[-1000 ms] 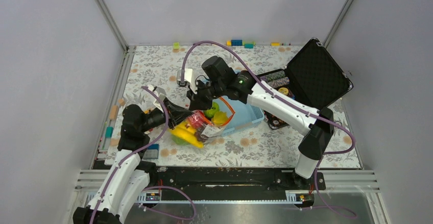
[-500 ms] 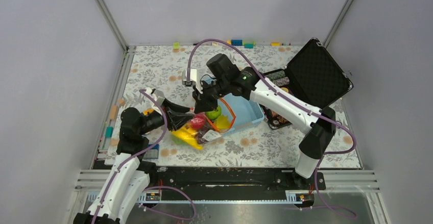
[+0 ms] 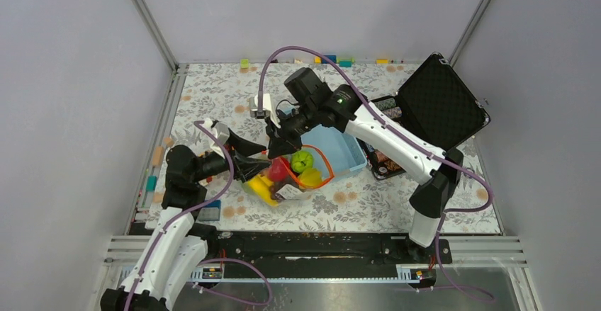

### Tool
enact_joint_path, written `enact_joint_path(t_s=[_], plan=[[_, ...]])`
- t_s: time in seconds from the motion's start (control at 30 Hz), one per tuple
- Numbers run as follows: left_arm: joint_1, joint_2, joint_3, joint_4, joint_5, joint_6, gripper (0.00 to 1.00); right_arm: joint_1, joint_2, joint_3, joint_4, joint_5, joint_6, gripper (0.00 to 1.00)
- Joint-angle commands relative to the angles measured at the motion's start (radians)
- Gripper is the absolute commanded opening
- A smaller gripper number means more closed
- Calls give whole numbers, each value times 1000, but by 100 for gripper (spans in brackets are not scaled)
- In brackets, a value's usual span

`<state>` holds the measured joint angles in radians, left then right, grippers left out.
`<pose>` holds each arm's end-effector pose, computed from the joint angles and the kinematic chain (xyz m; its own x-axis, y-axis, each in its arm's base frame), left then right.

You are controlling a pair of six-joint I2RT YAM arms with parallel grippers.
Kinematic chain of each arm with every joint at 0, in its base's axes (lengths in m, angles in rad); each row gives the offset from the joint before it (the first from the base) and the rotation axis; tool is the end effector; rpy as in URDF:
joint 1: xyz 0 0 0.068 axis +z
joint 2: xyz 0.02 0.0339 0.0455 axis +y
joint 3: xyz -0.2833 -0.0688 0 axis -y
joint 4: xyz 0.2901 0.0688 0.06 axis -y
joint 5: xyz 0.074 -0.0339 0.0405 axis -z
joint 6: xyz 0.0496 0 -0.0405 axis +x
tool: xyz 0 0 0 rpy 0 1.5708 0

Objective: Place the food in the zip-top bag and seal the zipper
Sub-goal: Zip the zipper food storage bag at the center of the board.

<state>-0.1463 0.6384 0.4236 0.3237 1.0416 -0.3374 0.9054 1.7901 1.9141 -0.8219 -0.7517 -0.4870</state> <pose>0.1789 -0.0696 0.2899 -0.2039 -0.1389 -0.9691 0.9061 0.3480 -0.2405 0.2490 0.3722 0.4146 0.0695 -0.4652 -0.8825 -0.9790 -0.2017 0.0292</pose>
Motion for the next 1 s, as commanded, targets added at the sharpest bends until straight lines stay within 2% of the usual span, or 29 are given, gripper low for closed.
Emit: enact_joint_path(t_s=[0.0,0.07,0.17,0.2,0.27,0.57,0.73,0.97], plan=[[3,20,60,109,68,-12,56,16,17,79,-19,-42,-21,0],[1,19,66,85,91,9,50,18,26,98,-11,-44,-6,0],[-4,6,54,72,81,30,36,22,38,127,-10,-52,1,0],[-4,0,54,62,80,36,28,24,42,133,-10,-47,4,0],[-3,-12,55,44,59,40,0,23,47,140,-10,-32,7,0],[-4,-114,15,1,-129,11,0,25,23,52,-46,181,-56,1],[-4,-166,-21,9,-185,-6,0,23,-2,-19,-64,253,-95,3],[-3,-159,-21,-21,-238,4,0,-2,-26,-53,-63,214,-83,4]])
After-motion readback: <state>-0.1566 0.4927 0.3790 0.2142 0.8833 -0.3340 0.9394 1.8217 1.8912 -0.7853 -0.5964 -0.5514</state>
